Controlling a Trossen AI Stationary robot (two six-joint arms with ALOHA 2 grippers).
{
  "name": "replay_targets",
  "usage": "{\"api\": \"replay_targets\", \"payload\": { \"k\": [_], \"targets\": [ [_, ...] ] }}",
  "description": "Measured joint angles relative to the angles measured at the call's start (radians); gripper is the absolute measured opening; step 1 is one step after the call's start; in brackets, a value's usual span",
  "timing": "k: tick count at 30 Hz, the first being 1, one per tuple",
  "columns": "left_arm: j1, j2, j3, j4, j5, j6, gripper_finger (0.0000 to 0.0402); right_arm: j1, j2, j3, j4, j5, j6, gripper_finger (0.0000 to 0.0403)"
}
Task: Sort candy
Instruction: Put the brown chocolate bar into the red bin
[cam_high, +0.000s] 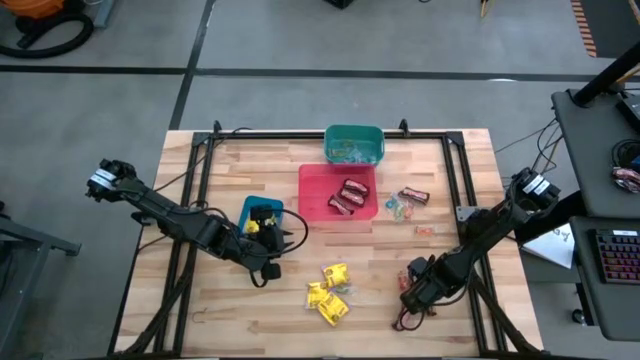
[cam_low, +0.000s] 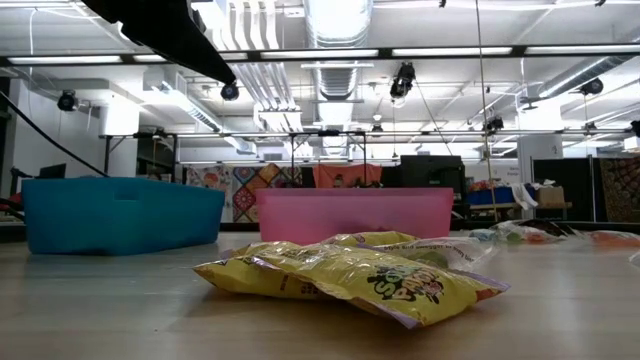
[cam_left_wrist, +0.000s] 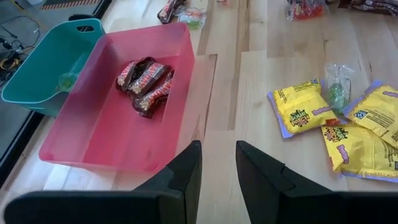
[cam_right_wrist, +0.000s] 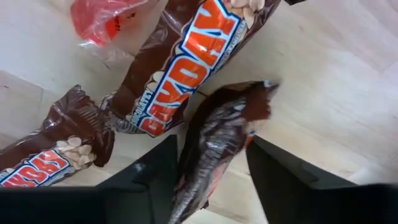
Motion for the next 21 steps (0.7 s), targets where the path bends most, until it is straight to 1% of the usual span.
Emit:
{"api": "replay_targets", "payload": {
  "k": [7,12,15,18,21],
  "targets": [
    [0.001,0.000,0.000,-0.001,0.000,0.000,0.0083,0.000,-0.013,0.000,-0.001,-0.008,0.000,0.0093],
    [0.002,0.000,0.000,-0.001,0.000,0.000,0.0083,0.000,-0.043,0.000,-0.008,-0.010,0.000,0.0050],
    [0.002,0.000,0.000,-0.001,0.000,0.001,0.0083,0.000,-0.073,0.000,-0.016,-0.023,0.005,0.0038],
    [0.002,0.000,0.000,-0.001,0.000,0.012,0.0083,0.000,-0.117,0.000,-0.041,-0.027,0.018,0.0038],
    [0.002,0.000,0.000,-0.001,0.000,0.020,0.0083,-0.008,-0.169,0.002,-0.105,-0.028,0.043,0.0039]
  ]
}}
